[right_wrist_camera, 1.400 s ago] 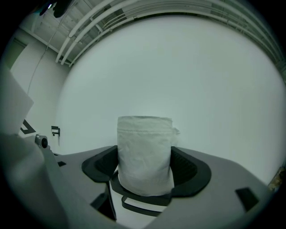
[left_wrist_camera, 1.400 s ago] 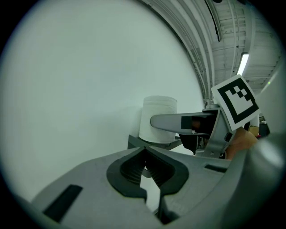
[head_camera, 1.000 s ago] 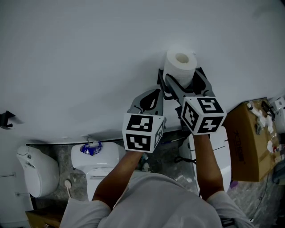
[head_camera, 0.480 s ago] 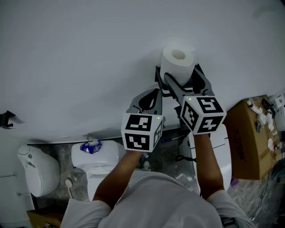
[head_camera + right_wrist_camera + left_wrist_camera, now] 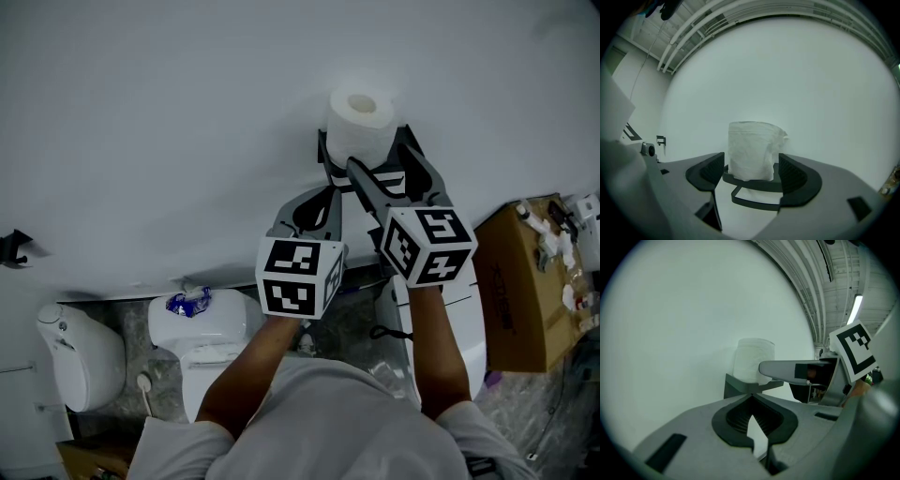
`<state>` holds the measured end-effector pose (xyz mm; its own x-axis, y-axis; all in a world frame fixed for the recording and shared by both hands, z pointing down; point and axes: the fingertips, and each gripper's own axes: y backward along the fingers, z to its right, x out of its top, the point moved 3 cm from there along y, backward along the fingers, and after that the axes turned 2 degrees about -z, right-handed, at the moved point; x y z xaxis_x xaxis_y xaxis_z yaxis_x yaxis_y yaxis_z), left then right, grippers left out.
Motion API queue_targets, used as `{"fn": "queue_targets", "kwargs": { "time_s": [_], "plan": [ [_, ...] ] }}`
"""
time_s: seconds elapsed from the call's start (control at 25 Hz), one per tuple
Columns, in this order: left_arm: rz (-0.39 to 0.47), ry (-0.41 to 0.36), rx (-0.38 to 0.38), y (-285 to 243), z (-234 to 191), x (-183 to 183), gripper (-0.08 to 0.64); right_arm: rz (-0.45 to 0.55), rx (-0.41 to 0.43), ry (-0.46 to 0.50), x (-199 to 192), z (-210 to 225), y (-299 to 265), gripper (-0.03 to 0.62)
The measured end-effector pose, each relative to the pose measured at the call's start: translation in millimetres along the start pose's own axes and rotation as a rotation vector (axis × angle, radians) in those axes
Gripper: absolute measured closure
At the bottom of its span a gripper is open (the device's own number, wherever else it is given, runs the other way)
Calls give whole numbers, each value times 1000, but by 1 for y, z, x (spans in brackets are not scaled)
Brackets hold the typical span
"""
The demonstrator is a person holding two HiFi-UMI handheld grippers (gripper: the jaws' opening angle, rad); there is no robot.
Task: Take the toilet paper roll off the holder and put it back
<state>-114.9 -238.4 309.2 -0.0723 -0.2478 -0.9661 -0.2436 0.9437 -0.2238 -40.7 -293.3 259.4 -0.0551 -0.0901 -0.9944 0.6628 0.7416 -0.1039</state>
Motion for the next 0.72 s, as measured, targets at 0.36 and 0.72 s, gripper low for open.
{"fn": "queue_targets", "kwargs": {
  "time_s": [0.36, 0.72],
  "plan": [
    [8, 7, 2, 11, 20, -1, 557, -9, 18, 23, -7, -5, 28, 330],
    [12, 0, 9, 20, 44, -5, 557, -38, 42, 24, -23, -11, 56, 408]
  ]
}}
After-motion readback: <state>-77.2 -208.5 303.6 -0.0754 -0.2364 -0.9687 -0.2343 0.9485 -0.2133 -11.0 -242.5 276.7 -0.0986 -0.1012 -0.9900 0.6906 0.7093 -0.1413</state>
